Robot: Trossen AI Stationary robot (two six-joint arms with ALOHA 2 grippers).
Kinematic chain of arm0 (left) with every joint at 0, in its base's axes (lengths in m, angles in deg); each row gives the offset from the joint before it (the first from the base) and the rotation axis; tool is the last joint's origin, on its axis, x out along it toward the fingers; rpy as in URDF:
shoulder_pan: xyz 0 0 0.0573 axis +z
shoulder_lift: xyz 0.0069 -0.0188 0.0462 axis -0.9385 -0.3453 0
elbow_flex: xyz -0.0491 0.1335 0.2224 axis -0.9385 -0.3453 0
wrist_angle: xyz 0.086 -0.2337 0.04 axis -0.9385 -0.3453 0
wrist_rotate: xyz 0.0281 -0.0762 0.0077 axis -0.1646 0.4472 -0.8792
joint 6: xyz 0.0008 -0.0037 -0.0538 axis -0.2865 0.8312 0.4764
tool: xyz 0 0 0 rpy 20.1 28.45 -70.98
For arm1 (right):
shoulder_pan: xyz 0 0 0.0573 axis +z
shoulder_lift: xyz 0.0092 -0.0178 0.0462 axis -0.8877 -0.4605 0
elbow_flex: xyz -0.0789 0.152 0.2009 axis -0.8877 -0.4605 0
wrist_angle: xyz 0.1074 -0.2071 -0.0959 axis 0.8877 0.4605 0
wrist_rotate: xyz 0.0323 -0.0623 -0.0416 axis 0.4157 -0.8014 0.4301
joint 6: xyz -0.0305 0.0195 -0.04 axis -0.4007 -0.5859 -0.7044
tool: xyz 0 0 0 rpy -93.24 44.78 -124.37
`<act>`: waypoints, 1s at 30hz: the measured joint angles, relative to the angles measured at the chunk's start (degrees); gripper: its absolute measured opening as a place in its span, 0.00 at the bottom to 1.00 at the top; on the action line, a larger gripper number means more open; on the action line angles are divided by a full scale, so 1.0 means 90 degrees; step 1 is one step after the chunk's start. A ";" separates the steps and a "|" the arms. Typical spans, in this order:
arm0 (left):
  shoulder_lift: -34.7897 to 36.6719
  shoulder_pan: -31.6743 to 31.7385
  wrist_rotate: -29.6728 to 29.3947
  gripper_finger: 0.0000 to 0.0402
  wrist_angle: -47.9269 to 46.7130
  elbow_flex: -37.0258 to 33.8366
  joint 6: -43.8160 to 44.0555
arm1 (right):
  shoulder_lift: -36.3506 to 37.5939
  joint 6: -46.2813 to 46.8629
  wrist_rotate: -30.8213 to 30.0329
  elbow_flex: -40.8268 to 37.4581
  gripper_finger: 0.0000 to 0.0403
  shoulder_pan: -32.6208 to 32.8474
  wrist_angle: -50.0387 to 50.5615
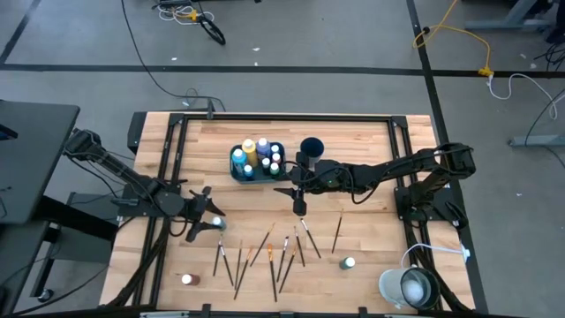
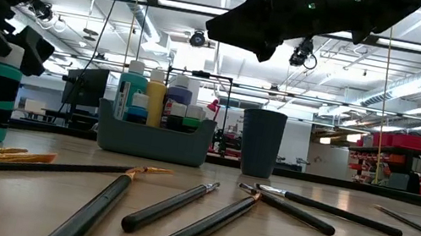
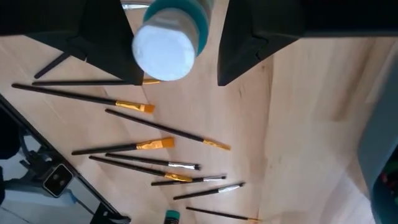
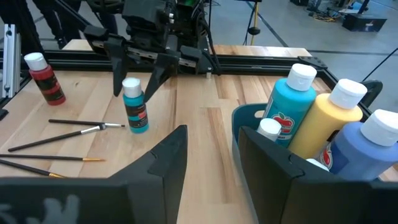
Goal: Pick & Place Paint Supplies
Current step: Put the small light blue paint bottle into the blue bin
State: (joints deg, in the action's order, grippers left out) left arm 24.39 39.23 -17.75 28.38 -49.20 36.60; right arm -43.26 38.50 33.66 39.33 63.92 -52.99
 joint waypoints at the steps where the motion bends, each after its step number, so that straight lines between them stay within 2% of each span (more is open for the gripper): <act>1: 0.0000 0.0000 0.0034 0.52 -0.0007 0.0000 0.0032 | 0.0000 -0.0001 0.0000 0.0000 0.37 0.0000 0.0000; 10: 0.0002 0.0002 0.0190 0.35 -0.0083 0.0002 0.0408 | 0.0000 -0.0030 0.0000 0.0000 0.37 0.0000 0.0000; 14: 0.0000 0.0000 0.0084 0.32 -0.0049 0.0002 0.0429 | 0.0000 -0.0031 0.0000 0.0000 0.37 0.0000 0.0000; 21: 0.0000 0.0005 -0.0916 0.34 0.0048 0.0461 0.0337 | 0.0000 -0.0060 -0.0010 0.0000 0.37 -0.0019 -0.0057; 26: -0.0149 0.0231 -0.1643 0.32 0.0071 0.1120 -0.0495 | 0.0000 -0.0077 -0.0010 0.0002 0.37 -0.0032 -0.0150; 30: -0.0668 0.0737 -0.1967 0.33 0.0117 0.1587 -0.1033 | 0.0000 -0.0077 -0.0010 0.0002 0.37 -0.0046 -0.0193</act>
State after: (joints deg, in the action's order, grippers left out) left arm 18.38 45.86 -35.45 29.44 -34.92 27.30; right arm -43.26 37.81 33.57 39.35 63.51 -54.72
